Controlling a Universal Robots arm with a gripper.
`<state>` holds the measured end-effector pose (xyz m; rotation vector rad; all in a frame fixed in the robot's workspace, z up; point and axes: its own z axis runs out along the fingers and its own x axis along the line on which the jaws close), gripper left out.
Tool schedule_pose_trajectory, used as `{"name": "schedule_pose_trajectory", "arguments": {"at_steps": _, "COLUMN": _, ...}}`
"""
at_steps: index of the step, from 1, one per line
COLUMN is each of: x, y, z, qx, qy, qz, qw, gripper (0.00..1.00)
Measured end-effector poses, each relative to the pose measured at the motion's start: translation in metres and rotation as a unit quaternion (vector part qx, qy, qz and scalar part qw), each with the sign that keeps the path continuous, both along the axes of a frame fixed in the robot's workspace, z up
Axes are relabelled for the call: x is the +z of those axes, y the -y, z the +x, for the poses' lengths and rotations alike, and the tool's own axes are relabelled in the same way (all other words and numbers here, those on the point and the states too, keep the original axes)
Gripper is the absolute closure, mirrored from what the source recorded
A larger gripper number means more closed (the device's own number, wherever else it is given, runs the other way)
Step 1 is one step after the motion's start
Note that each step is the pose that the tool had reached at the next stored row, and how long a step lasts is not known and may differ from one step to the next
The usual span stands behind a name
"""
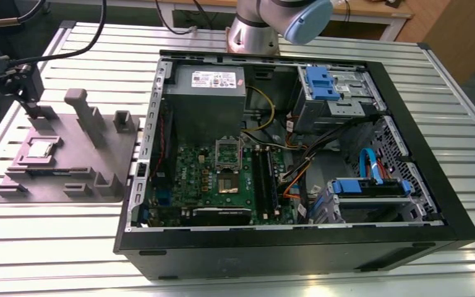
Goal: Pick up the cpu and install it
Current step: 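Pick up the cpu and move it towards the insertion slot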
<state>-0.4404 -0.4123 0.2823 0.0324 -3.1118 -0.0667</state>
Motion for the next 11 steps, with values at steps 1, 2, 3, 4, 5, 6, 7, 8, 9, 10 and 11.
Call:
{"name": "schedule_pose_trajectory", "arguments": {"at_steps": 1, "x": -0.0004, "y": 0.0001, "z": 0.0, "qx": 0.0, "qy": 0.0, "qz": 0.0, "qw": 1.0, "gripper": 0.35}}
{"name": "schedule_pose_trajectory", "arguments": {"at_steps": 2, "x": -0.0008, "y": 0.0001, "z": 0.0, "qx": 0.0, "qy": 0.0, "qz": 0.0, "qw": 1.0, "gripper": 0.35}}
{"name": "schedule_pose_trajectory", "arguments": {"at_steps": 3, "x": -0.0012, "y": 0.0001, "z": 0.0, "qx": 0.0, "qy": 0.0, "qz": 0.0, "qw": 1.0, "gripper": 0.35}}
{"name": "schedule_pose_trajectory", "arguments": {"at_steps": 4, "x": -0.0015, "y": 0.0001, "z": 0.0, "qx": 0.0, "qy": 0.0, "qz": 0.0, "qw": 1.0, "gripper": 0.35}}
{"name": "schedule_pose_trajectory", "arguments": {"at_steps": 5, "x": -0.0018, "y": 0.0001, "z": 0.0, "qx": 0.0, "qy": 0.0, "qz": 0.0, "qw": 1.0, "gripper": 0.35}}
{"name": "schedule_pose_trajectory", "arguments": {"at_steps": 6, "x": -0.002, "y": 0.0001, "z": 0.0, "qx": 0.0, "qy": 0.0, "qz": 0.0, "qw": 1.0, "gripper": 0.35}}
{"name": "schedule_pose_trajectory", "arguments": {"at_steps": 7, "x": -0.0021, "y": 0.0001, "z": 0.0, "qx": 0.0, "qy": 0.002, "qz": 0.0, "qw": 1.0, "gripper": 0.35}}
{"name": "schedule_pose_trajectory", "arguments": {"at_steps": 8, "x": -0.0021, "y": 0.0001, "z": 0.0, "qx": 0.0, "qy": 0.0039, "qz": 0.0, "qw": 0.99999, "gripper": 0.35}}
{"name": "schedule_pose_trajectory", "arguments": {"at_steps": 9, "x": -0.0021, "y": 0.0001, "z": 0.0, "qx": 0.0, "qy": 0.0039, "qz": 0.0, "qw": 0.99999, "gripper": 0.35}}
{"name": "schedule_pose_trajectory", "arguments": {"at_steps": 10, "x": -0.0021, "y": 0.0001, "z": 0.0, "qx": 0.0, "qy": 0.004, "qz": 0.0, "qw": 0.99999, "gripper": 0.35}}
{"name": "schedule_pose_trajectory", "arguments": {"at_steps": 11, "x": -0.0021, "y": 0.0001, "z": 0.0, "qx": 0.0, "qy": 0.0044, "qz": 0.0, "qw": 0.99999, "gripper": 0.35}}
